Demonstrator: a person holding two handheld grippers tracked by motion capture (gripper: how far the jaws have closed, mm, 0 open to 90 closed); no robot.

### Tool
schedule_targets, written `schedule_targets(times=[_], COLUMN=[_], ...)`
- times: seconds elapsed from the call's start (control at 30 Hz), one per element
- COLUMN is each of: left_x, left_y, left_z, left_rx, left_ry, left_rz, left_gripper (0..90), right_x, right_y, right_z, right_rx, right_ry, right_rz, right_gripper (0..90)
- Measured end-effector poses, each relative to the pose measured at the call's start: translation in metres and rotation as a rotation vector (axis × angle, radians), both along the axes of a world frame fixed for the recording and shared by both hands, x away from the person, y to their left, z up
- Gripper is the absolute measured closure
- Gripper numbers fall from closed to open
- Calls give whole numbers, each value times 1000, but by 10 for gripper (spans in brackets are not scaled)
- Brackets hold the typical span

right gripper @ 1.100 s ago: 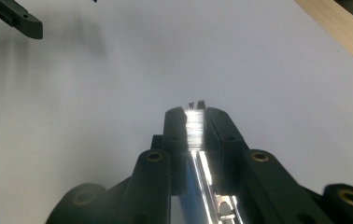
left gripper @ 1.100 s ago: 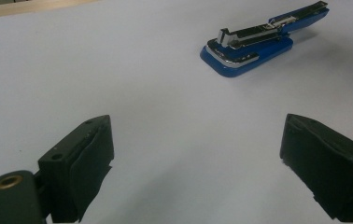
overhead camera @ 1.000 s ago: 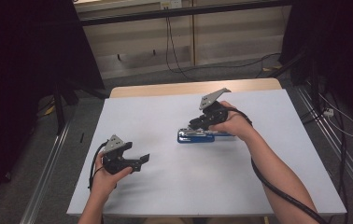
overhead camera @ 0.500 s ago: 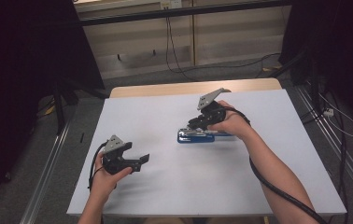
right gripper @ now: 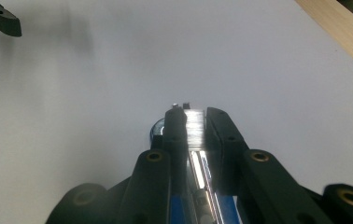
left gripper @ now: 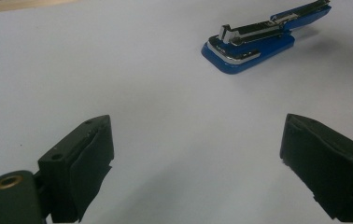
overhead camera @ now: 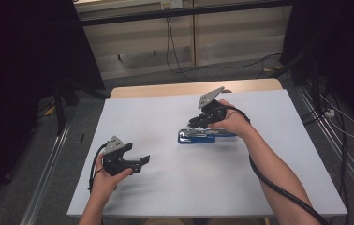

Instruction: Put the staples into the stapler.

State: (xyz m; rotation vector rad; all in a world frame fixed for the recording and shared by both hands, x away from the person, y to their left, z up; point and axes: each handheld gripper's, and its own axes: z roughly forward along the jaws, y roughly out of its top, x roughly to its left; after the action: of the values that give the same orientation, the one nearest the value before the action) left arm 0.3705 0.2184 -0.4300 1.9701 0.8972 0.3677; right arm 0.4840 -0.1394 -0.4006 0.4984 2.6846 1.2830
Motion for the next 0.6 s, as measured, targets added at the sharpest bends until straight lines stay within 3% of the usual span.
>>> schedule_targets(times=[0.6], left_x=[1], left_y=[2], left_z=[-2], left_rx=[4], left_ry=[5], left_rz=[12], left_gripper=[101], right_x=[6], right_y=[2], right_z=[-2], right_rx=[2], right_ry=[-10], right_rz=[9], right_gripper=[800])
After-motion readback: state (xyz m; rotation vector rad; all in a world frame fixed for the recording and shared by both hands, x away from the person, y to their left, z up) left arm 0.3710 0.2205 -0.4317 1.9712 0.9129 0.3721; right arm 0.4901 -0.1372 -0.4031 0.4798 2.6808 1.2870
